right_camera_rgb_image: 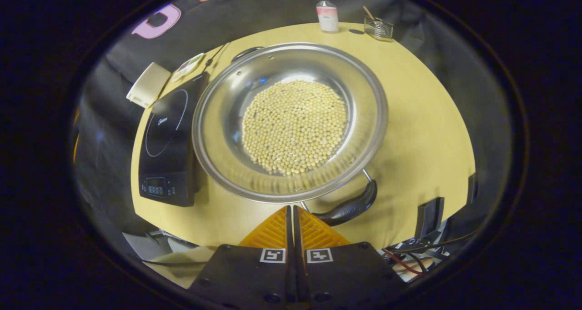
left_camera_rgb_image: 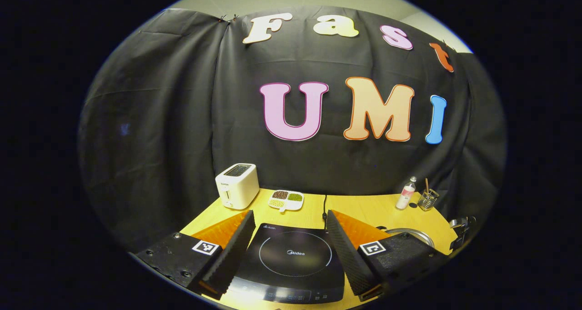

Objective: First push the handle of the pot to place it horizontally, then grasp the pot with both hands and set it on the induction cooktop.

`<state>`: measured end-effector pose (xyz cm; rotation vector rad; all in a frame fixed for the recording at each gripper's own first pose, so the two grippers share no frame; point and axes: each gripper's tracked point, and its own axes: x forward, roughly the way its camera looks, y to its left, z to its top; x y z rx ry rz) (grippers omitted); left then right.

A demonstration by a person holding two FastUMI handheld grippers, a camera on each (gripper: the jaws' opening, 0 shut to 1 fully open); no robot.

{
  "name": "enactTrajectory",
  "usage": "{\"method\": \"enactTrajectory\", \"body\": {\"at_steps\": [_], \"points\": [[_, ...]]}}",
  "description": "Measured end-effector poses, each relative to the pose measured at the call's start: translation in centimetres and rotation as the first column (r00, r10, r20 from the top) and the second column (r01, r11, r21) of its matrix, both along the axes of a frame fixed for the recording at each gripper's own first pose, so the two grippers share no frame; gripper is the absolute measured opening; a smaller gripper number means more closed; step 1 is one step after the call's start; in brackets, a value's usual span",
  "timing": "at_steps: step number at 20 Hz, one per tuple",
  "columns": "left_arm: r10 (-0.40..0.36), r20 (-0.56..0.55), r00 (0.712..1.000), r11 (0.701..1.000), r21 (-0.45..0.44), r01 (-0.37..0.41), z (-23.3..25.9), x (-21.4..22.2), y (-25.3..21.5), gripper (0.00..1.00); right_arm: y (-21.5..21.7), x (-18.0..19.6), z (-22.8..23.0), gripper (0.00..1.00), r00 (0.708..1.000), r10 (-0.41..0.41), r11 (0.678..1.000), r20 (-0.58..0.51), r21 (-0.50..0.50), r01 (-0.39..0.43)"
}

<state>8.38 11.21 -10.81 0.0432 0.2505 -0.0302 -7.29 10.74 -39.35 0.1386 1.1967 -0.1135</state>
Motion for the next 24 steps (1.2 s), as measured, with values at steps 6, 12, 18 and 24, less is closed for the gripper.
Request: {"method": "enactTrajectory", "body": {"at_steps": [6, 12, 18, 24], "points": [[-0.006, 0.018, 1.000, 1.000, 0.022, 0.006, 0.8, -0.7, -3.0, 0.96, -3.3, 1.1, 0.2, 0.03, 1.000, 0.007, 0.999, 0.010, -0.044, -0.007], [-0.002, 0.022, 1.000, 0.999, 0.037, 0.001, 1.1, -1.3, -5.5, 0.96, -6.0, 2.2, -0.1, 0.03, 0.998, 0.065, 0.992, 0.015, -0.105, -0.063], [0.019, 0.039, 0.999, 0.996, 0.088, -0.023, 2.0, -2.0, -6.4, 0.96, -8.0, 3.4, -0.3, 0.00, 0.993, 0.116, 0.983, 0.016, -0.145, -0.112], [0.039, 0.027, 0.999, 0.996, 0.082, -0.041, 1.7, -2.8, -6.9, 0.96, -11.7, 6.2, 0.8, 0.03, 0.996, 0.072, 0.984, 0.060, -0.164, -0.061]]}}
